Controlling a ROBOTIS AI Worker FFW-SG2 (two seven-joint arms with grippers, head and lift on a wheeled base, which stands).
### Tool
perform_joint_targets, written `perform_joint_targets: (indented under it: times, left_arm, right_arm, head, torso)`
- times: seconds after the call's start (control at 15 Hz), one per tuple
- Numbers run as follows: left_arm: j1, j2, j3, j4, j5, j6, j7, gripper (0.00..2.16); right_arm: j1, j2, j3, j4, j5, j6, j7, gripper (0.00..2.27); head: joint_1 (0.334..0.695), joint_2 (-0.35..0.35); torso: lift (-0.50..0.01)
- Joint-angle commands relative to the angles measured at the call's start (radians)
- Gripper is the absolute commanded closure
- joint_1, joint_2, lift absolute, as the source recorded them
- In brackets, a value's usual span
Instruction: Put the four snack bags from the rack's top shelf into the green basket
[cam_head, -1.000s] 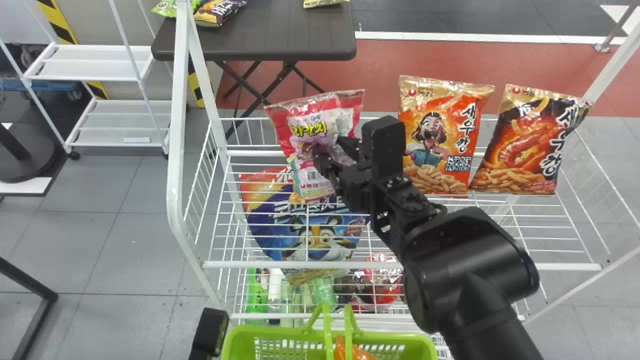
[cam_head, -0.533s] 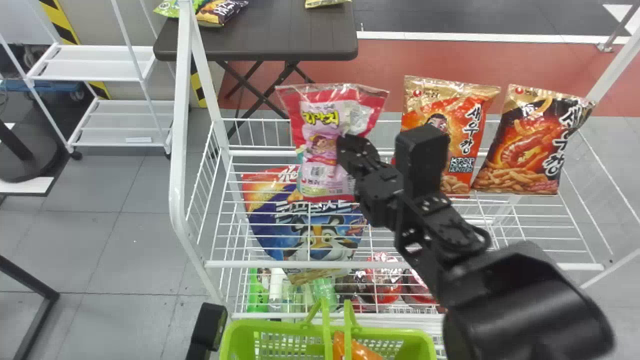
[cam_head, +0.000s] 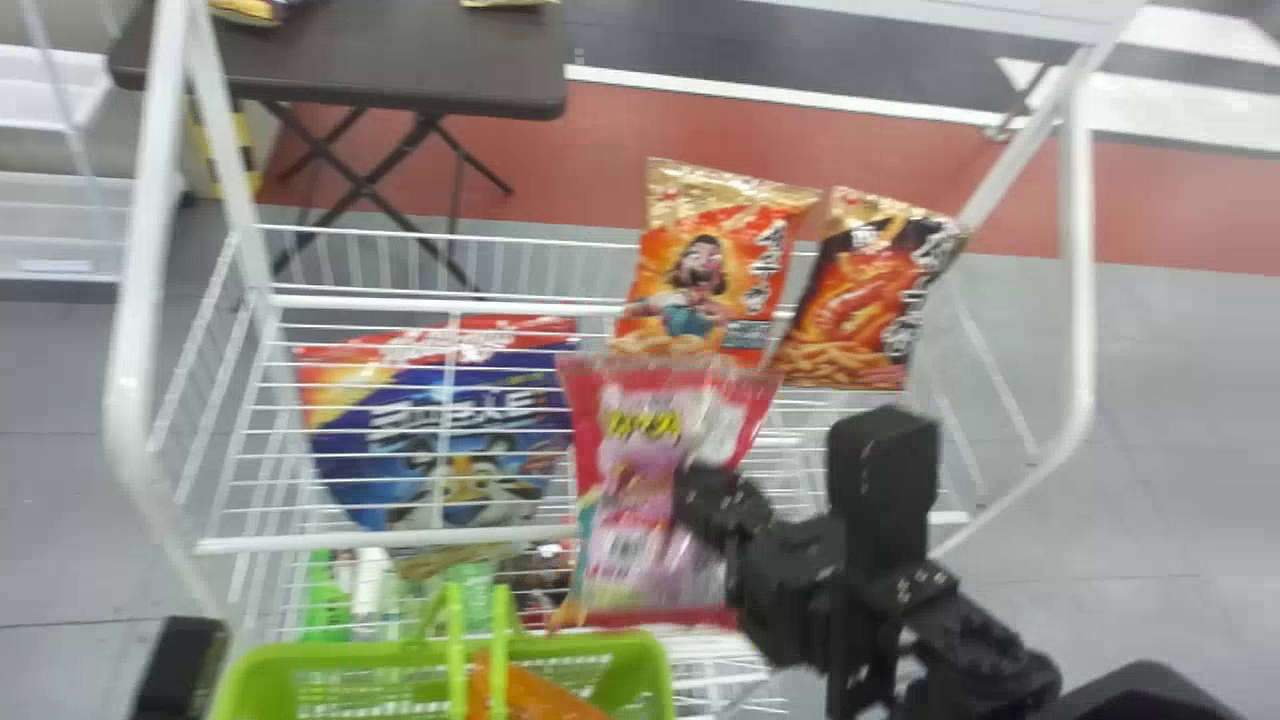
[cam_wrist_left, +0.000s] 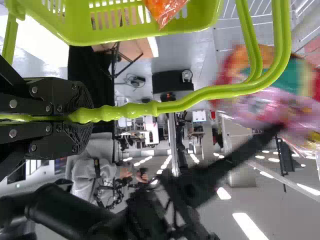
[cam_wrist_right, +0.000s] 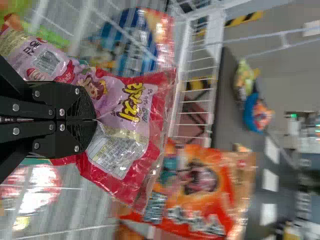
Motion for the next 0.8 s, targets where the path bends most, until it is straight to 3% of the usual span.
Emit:
perform_joint_targets:
  times: [0.0, 0.27, 0.6, 0.67, 0.73]
  left_arm:
    - [-0.004, -0.002, -0.007, -0.001, -0.001, 0.001, 0.012, 2.15]
    - [-0.009, -0.004, -0.018, -0.004, -0.001, 0.001, 0.021, 2.15]
    - [0.002, -0.002, -0.026, -0.025, -0.001, 0.001, 0.023, 2.15]
    - [0.003, -0.002, -0.026, -0.027, -0.001, 0.001, 0.023, 2.15]
    - [0.005, -0.002, -0.027, -0.028, -0.001, 0.001, 0.023, 2.15]
  right_arm:
    - [0.076, -0.013, -0.079, -0.047, -0.124, 0.153, 0.042, 2.02]
    - [0.134, -0.01, -0.104, -0.008, -0.234, 0.26, 0.144, 2.02]
    - [0.108, -0.011, 0.062, 0.065, -0.211, 0.187, 0.167, 2.02]
    - [0.101, -0.013, 0.097, 0.076, -0.208, 0.178, 0.174, 2.02]
    - [0.094, -0.013, 0.127, 0.096, -0.196, 0.125, 0.185, 2.02]
  head:
    - [0.695, -0.327]
    - [0.695, -0.35]
    - [0.695, -0.35]
    - [0.695, -0.321]
    - [0.695, -0.249]
  torso:
    - [0.0]
    - [0.0]
    - [0.0]
    - [0.0]
    - [0.0]
